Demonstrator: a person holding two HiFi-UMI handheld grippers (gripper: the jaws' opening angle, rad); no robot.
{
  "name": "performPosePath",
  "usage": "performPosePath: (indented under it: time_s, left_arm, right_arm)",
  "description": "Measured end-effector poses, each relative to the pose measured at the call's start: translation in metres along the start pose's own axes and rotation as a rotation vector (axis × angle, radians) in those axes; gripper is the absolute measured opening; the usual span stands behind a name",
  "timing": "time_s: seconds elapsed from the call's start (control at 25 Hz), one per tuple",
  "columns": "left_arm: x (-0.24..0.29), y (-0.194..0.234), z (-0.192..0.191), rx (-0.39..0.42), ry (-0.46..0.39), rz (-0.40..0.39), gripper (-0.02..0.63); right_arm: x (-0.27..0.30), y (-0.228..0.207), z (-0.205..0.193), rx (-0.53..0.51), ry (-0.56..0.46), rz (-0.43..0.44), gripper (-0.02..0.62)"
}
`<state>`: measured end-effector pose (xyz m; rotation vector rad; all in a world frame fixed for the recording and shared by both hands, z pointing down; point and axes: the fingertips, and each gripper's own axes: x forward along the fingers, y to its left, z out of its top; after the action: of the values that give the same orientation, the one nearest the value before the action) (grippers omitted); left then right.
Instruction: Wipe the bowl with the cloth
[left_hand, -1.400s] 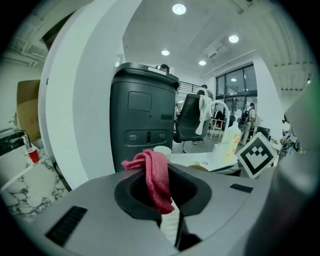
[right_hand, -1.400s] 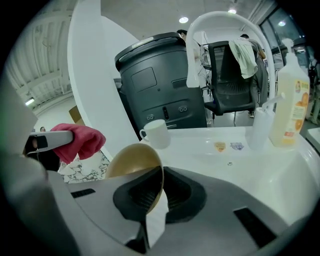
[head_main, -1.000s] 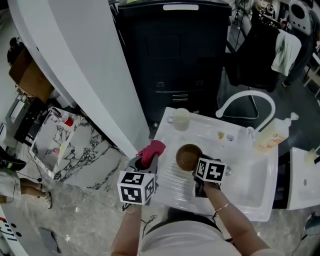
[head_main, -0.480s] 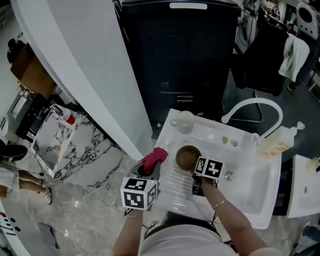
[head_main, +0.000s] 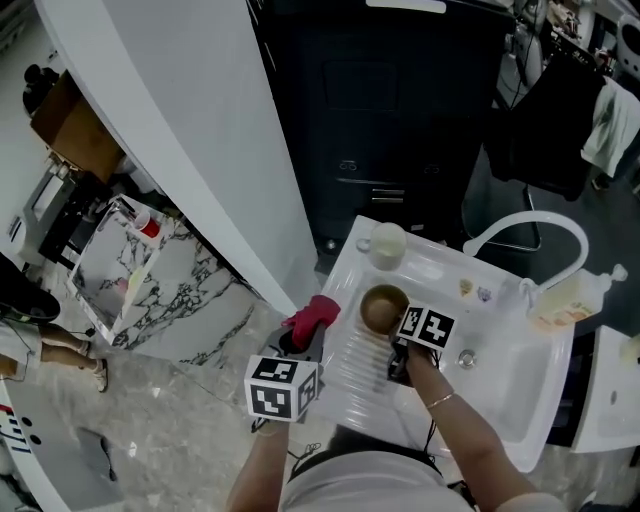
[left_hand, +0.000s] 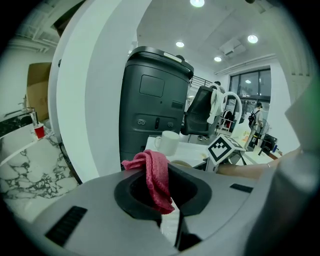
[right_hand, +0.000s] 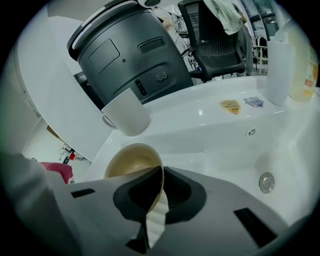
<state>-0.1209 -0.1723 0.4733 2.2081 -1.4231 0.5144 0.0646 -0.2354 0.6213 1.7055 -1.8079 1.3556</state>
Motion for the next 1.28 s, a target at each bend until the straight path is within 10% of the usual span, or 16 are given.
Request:
performPosePath:
  time_s: [1.28]
  left_arm:
    - [-0.015, -0.008, -0.007, 0.012, -0.001, -0.005, 0.045]
  right_arm:
    - [-0.028, 0.016, 0.028, -0.130, -0.151, 0.072, 0.103]
